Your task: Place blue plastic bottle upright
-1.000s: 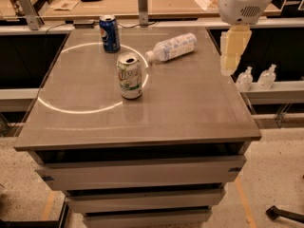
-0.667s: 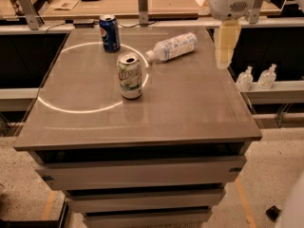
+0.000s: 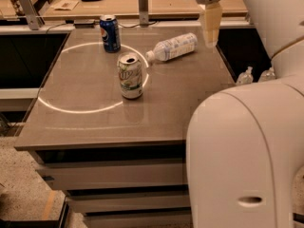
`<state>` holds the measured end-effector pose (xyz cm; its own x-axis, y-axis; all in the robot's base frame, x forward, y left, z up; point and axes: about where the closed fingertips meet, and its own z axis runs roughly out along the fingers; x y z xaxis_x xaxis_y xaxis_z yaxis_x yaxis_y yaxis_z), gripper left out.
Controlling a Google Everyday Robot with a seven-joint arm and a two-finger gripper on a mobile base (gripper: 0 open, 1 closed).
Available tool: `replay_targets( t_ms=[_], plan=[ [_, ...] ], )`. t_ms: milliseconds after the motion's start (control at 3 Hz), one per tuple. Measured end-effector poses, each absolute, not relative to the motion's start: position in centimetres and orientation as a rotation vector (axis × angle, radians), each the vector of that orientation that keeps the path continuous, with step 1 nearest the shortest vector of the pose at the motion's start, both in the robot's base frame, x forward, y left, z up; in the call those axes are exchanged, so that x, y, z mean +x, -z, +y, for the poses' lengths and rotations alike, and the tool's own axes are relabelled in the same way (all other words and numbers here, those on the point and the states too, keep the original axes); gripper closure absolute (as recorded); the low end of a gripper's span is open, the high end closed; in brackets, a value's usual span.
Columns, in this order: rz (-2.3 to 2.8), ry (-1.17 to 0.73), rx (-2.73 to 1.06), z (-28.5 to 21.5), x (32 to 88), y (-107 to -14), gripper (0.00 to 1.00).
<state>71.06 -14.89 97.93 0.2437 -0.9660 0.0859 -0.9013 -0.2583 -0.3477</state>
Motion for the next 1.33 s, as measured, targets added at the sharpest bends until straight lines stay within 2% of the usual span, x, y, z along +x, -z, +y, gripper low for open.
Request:
replay_targets(
  t_ms=[667,1333],
  plan=[
    [1.598,0.553,-2.365,-13.0,74.8,-99.4,0.00],
    [1.526,0.557,-2.523,-10.9,76.8,-95.6,0.00]
  ],
)
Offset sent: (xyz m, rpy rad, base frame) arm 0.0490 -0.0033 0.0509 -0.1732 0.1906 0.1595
